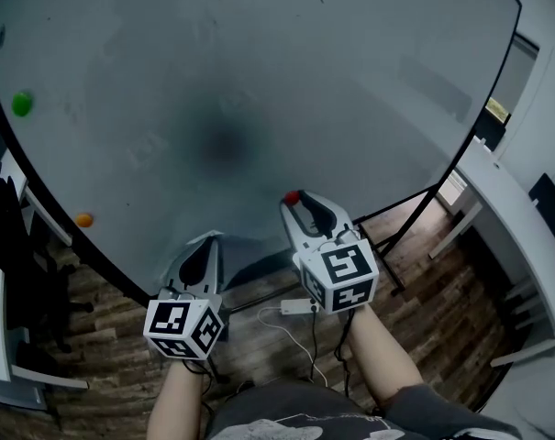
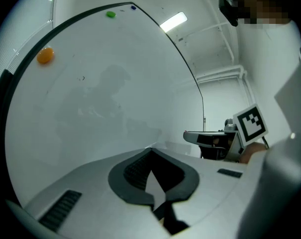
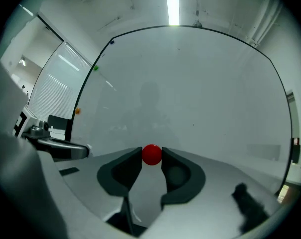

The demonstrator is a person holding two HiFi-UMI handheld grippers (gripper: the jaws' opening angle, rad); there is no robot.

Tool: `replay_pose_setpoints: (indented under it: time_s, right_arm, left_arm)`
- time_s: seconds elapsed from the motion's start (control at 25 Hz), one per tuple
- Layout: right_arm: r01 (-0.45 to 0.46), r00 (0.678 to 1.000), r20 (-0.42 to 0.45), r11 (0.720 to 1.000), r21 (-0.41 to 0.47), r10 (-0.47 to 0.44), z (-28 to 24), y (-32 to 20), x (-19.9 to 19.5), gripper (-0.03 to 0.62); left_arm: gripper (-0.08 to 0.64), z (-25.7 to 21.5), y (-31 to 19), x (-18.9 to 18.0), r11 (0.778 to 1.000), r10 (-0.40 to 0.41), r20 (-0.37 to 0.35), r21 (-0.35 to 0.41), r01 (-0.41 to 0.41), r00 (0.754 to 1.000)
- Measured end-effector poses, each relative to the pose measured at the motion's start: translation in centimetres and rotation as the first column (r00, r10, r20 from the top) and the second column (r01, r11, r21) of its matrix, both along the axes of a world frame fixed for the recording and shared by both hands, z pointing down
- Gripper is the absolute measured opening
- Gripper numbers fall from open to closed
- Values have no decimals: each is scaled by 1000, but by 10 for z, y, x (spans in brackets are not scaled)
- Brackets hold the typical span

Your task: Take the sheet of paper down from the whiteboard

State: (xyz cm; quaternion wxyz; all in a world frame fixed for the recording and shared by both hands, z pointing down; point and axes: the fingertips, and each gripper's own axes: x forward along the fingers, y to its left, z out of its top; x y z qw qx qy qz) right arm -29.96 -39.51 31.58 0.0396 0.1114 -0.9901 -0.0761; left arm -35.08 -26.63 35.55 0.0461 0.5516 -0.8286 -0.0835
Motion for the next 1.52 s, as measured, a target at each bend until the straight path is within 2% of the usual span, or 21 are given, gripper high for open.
replay_pose_setpoints:
  time_s: [0.32, 0.56, 0.8, 1.08, 1.52]
  right_arm:
    - [-120, 993, -27, 992, -30, 119, 29, 22, 14, 129]
    - [-232, 972, -33, 972, -26, 231, 41, 32, 41, 129]
    - [-285, 957, -72, 957, -46, 281, 60, 45, 70, 129]
    - [-302, 950, -97, 952, -58, 295, 69, 55, 109, 129]
    - [-194, 976, -113, 977, -87, 184, 80, 106, 198, 129]
  left_arm:
    - [11, 17, 14, 0, 992, 120, -6, -24, -120, 993]
    - [11, 25, 13, 22, 968, 251, 9, -35, -250, 968]
    - [11, 34, 14, 42, 950, 308, 4, -55, -307, 952]
    - [12, 37, 26, 82, 950, 304, 5, -75, -302, 953]
    - [11, 46, 91, 165, 980, 168, -7, -107, -168, 986]
